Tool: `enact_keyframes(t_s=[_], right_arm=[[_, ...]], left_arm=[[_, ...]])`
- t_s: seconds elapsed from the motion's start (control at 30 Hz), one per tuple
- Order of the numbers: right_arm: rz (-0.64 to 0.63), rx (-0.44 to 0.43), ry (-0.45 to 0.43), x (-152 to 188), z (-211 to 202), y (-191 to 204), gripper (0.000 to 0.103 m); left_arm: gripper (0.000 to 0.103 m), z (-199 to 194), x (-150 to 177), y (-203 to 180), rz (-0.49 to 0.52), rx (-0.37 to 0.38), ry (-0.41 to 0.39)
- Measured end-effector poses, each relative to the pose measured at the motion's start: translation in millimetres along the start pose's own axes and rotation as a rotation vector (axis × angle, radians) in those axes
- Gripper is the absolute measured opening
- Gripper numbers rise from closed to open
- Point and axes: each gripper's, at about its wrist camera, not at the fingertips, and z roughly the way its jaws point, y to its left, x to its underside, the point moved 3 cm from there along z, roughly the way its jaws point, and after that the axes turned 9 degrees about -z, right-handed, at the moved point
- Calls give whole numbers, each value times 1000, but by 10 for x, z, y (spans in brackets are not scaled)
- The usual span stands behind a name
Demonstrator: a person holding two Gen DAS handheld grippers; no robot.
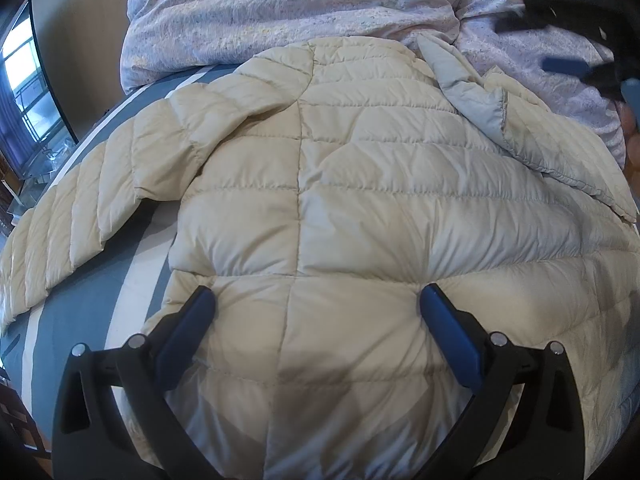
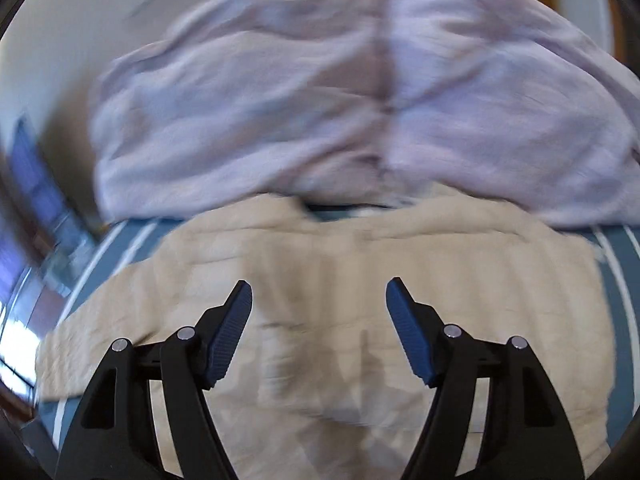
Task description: Fold large clothes
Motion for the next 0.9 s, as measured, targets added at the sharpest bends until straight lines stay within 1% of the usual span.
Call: enact_keyframes(t_s=[0.1, 0.17, 0.2, 0.23, 0.27, 0.33, 0.37, 0.47, 0.63, 0.77, 0.9], right_arm=[[50, 90, 109, 173, 270, -259, 71], [59, 116, 164, 293, 437, -298, 71], [63, 116, 177, 327, 486, -285, 71], [65, 112, 185, 342, 515, -264, 73], [62, 104, 186, 351, 538, -205, 79], [43, 94, 176, 325, 543, -95, 87], [25, 84, 169, 317, 547, -13, 88], [-5, 91, 171, 341, 591, 123, 90], [3, 99, 184, 435, 680, 115, 100], [-64, 174, 199, 499, 749, 220, 102], [-45, 160, 204, 497, 761, 185, 102]], left_arm=[[101, 0, 0, 5, 0, 1, 1], [101, -1, 0, 4, -1, 1, 1], [101, -1, -1, 5, -1, 2, 1], [101, -1, -1, 5, -1, 2, 1], [101, -2, -1, 4, -1, 2, 1], [101, -3, -1, 0, -1, 2, 1], [101, -2, -2, 3, -1, 2, 1], [101, -2, -2, 4, -1, 2, 1], [101, -2, -3, 1, -2, 3, 2], [101, -2, -7, -6, -6, 8, 0], [101, -51, -4, 18, -37, 41, -17]])
